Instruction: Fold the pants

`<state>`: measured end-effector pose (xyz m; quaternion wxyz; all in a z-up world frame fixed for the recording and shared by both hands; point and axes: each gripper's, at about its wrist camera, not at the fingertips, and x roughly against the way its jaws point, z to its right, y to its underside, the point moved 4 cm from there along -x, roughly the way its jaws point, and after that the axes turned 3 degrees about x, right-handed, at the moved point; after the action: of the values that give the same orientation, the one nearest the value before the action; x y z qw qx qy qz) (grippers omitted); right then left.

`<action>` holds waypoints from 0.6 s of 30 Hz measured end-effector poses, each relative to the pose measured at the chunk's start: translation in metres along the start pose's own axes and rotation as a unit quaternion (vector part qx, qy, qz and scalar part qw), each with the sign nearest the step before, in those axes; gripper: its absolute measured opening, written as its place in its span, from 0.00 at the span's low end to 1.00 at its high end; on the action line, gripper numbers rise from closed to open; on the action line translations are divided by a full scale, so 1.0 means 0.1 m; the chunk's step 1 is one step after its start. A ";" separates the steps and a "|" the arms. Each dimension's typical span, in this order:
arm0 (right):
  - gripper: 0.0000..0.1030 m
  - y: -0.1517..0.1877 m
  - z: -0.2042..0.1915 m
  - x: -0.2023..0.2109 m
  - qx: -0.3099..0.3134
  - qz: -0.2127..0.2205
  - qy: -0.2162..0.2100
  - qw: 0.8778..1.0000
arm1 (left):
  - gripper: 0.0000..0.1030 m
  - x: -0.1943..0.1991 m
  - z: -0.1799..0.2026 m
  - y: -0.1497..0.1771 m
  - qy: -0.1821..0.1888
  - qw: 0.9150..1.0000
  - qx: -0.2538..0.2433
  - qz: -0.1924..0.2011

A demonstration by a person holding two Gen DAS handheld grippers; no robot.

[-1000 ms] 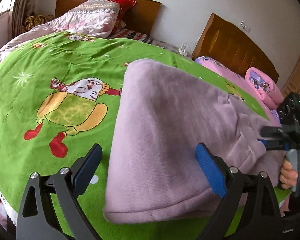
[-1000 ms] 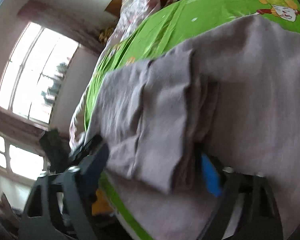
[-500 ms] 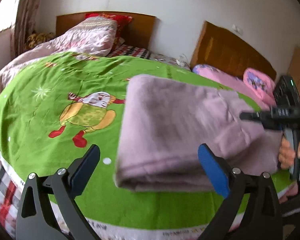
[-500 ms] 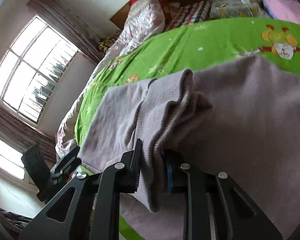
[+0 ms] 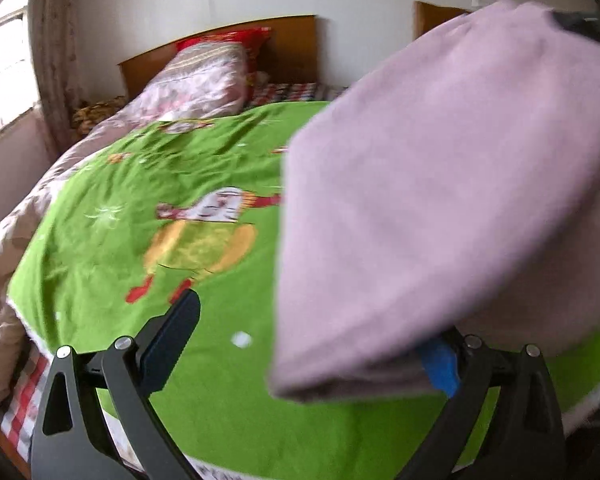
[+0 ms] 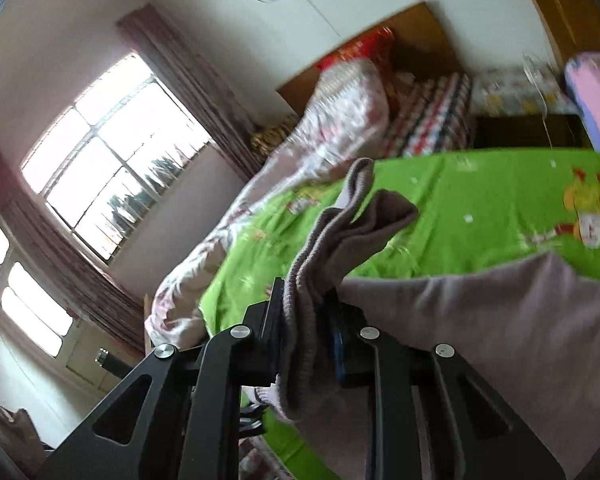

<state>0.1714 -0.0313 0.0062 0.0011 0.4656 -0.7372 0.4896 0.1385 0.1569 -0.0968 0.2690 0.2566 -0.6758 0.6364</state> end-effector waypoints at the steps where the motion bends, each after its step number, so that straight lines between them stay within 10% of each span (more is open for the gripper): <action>1: 0.21 0.05 0.05 0.03 -0.002 -0.001 0.013 1.000 | 0.96 -0.03 -0.05 0.00 -0.017 1.000 0.002 0.000; 9: 0.21 1.10 1.22 -0.11 -0.157 -0.097 0.112 0.976 | 0.99 -0.13 -0.35 0.18 0.016 0.997 0.069 -0.023; 18: 0.21 1.06 1.11 -0.08 -0.143 -0.077 0.102 0.981 | 0.99 -0.15 -0.35 0.17 0.013 0.996 0.077 -0.031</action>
<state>0.1532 -0.0974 -0.1318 0.1810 0.4635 -0.7575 0.4227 0.1390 0.1931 -0.1174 0.2764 0.2890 -0.6133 0.6811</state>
